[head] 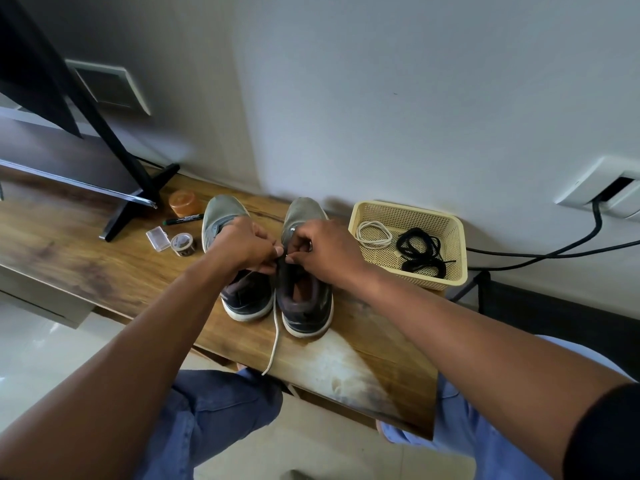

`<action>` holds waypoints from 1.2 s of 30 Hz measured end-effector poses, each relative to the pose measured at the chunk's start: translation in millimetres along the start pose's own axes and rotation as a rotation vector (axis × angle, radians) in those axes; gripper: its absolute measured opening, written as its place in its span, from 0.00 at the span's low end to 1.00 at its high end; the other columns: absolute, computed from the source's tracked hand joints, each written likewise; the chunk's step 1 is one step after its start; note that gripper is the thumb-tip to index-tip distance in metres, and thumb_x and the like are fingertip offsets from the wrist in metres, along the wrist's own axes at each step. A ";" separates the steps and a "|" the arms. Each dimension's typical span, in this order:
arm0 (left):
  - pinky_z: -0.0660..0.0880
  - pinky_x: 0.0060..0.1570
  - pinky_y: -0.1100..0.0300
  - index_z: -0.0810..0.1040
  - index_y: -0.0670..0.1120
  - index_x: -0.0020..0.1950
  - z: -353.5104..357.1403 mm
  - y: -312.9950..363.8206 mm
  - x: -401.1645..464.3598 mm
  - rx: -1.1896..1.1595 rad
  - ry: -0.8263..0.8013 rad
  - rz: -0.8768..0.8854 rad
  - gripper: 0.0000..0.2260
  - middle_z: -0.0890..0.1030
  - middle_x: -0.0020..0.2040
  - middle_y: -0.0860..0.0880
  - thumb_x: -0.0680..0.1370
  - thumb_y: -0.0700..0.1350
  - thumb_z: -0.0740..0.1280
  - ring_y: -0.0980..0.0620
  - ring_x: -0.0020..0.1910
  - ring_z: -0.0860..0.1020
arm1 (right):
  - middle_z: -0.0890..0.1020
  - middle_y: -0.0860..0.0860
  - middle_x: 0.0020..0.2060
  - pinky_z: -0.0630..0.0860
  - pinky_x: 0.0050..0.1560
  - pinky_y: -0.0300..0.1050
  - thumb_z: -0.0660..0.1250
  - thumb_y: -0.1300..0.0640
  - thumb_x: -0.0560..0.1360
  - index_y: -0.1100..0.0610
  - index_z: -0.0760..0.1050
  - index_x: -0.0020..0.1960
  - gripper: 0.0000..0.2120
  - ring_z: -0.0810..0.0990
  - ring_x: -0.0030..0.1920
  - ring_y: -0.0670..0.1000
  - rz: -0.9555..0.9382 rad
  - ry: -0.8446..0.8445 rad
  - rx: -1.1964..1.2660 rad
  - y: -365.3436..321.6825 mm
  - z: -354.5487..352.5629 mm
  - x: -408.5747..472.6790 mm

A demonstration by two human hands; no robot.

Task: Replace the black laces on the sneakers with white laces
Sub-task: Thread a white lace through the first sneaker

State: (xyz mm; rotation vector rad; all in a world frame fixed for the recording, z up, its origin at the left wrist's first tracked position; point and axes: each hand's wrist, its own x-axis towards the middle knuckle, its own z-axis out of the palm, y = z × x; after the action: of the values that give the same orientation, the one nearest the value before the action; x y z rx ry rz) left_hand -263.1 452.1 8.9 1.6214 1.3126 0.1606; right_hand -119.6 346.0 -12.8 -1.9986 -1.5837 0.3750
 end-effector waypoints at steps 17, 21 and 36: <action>0.82 0.34 0.61 0.88 0.48 0.36 -0.4 -1.8 -0.9 0.168 0.023 0.076 0.09 0.86 0.33 0.48 0.76 0.38 0.77 0.50 0.34 0.87 | 0.84 0.44 0.38 0.79 0.42 0.47 0.80 0.49 0.68 0.46 0.81 0.40 0.08 0.82 0.42 0.48 0.050 0.012 0.018 -3.1 6.0 -0.2; 0.82 0.33 0.62 0.88 0.46 0.36 0.2 -1.5 -4.5 0.173 0.033 0.074 0.09 0.86 0.32 0.47 0.76 0.37 0.77 0.50 0.34 0.87 | 0.84 0.46 0.39 0.79 0.45 0.50 0.79 0.52 0.69 0.46 0.78 0.39 0.09 0.82 0.43 0.50 0.027 0.041 0.012 -6.2 9.7 -3.2; 0.86 0.42 0.54 0.90 0.52 0.43 -4.5 -4.9 -3.3 0.149 -0.037 0.181 0.15 0.87 0.36 0.47 0.74 0.33 0.72 0.48 0.38 0.88 | 0.83 0.46 0.38 0.79 0.46 0.50 0.80 0.52 0.67 0.48 0.82 0.49 0.13 0.81 0.42 0.49 -0.004 0.081 0.082 0.2 8.3 2.0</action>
State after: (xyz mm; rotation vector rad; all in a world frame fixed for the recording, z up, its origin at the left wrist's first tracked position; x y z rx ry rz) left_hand -270.6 451.7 8.9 1.8617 1.1716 0.1445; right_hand -123.3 350.0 -19.4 -1.9244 -1.4987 0.3475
